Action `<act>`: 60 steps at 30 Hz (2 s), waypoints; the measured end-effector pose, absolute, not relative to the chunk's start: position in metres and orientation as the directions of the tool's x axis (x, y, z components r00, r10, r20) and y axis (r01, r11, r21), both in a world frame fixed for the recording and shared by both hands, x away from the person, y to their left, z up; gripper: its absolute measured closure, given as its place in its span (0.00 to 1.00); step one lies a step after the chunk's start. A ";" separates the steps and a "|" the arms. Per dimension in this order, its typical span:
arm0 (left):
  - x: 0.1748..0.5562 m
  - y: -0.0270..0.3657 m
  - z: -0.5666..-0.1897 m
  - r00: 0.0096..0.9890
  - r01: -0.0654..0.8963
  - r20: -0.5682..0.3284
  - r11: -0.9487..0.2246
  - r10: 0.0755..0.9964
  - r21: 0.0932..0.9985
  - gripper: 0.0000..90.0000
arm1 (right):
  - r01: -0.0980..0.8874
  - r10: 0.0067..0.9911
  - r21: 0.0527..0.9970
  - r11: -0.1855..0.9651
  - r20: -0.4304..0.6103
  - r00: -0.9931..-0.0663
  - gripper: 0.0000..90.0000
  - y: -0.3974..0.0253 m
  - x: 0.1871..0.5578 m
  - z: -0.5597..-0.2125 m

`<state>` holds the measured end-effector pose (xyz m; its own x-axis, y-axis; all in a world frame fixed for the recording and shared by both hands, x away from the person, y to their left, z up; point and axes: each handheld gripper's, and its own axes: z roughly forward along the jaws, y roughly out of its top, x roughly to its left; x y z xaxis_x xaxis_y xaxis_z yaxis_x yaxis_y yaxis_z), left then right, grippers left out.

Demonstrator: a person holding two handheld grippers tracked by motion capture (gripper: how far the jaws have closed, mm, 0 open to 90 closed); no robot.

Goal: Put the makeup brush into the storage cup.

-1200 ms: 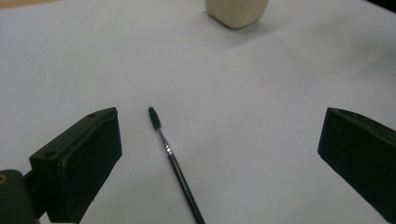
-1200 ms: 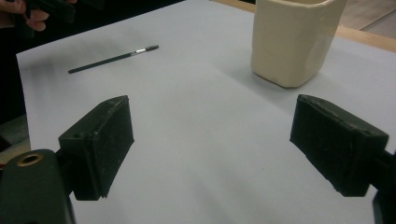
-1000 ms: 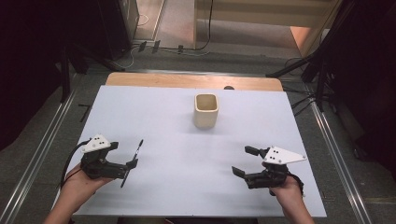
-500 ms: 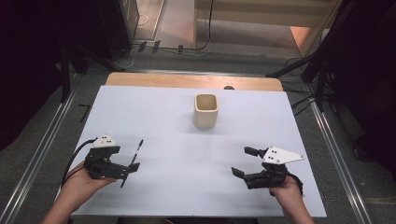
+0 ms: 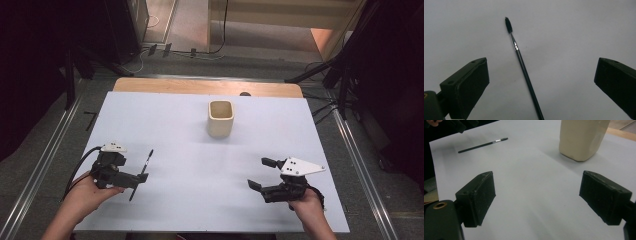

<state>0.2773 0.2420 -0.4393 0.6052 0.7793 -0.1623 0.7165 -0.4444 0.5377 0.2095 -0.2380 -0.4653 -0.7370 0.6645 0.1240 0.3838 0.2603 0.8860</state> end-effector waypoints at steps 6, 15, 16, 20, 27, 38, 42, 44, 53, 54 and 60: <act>0.281 0.240 -0.442 0.590 0.750 -0.159 -0.465 0.791 0.470 0.00 | 0.384 0.667 0.884 0.267 0.118 -0.736 0.16 -0.238 0.209 -0.465; 0.290 0.235 -0.445 0.558 0.798 -0.162 -0.472 0.814 0.375 0.00 | 0.389 0.666 0.879 0.277 0.116 -0.737 0.16 -0.236 0.209 -0.466; 0.290 0.234 -0.445 0.560 0.799 -0.161 -0.477 0.813 0.366 0.00 | 0.389 0.666 0.878 0.279 0.115 -0.737 0.16 -0.236 0.209 -0.466; 0.294 0.231 -0.445 0.555 0.809 -0.150 -0.487 0.818 0.330 0.00 | 0.393 0.667 0.874 0.287 0.112 -0.737 0.16 -0.236 0.209 -0.466; 0.298 0.227 -0.445 0.563 0.805 -0.133 -0.505 0.816 0.311 0.00 | 0.391 0.668 0.872 0.295 0.104 -0.737 0.16 -0.236 0.209 -0.467; 0.302 0.222 -0.450 0.545 0.824 -0.095 -0.512 0.833 0.242 0.00 | 0.395 0.671 0.869 0.300 0.102 -0.735 0.16 -0.235 0.209 -0.467; 0.302 0.222 -0.454 0.540 0.827 -0.091 -0.507 0.837 0.244 0.00 | 0.393 0.670 0.867 0.306 0.098 -0.736 0.16 -0.235 0.209 -0.467; 0.302 0.223 -0.455 0.535 0.829 -0.089 -0.502 0.840 0.246 0.00 | 0.394 0.670 0.867 0.305 0.099 -0.736 0.16 -0.235 0.209 -0.467; 0.302 0.222 -0.464 0.525 0.836 -0.071 -0.497 0.848 0.233 0.00 | 0.392 0.668 0.866 0.310 0.095 -0.738 0.16 -0.235 0.209 -0.467; 0.302 0.222 -0.465 0.528 0.835 -0.067 -0.502 0.847 0.226 0.00 | 0.392 0.669 0.866 0.311 0.094 -0.738 0.16 -0.235 0.209 -0.467; 0.302 0.221 -0.470 0.538 0.829 -0.058 -0.515 0.841 0.218 0.00 | 0.393 0.667 0.864 0.316 0.092 -0.740 0.16 -0.235 0.209 -0.467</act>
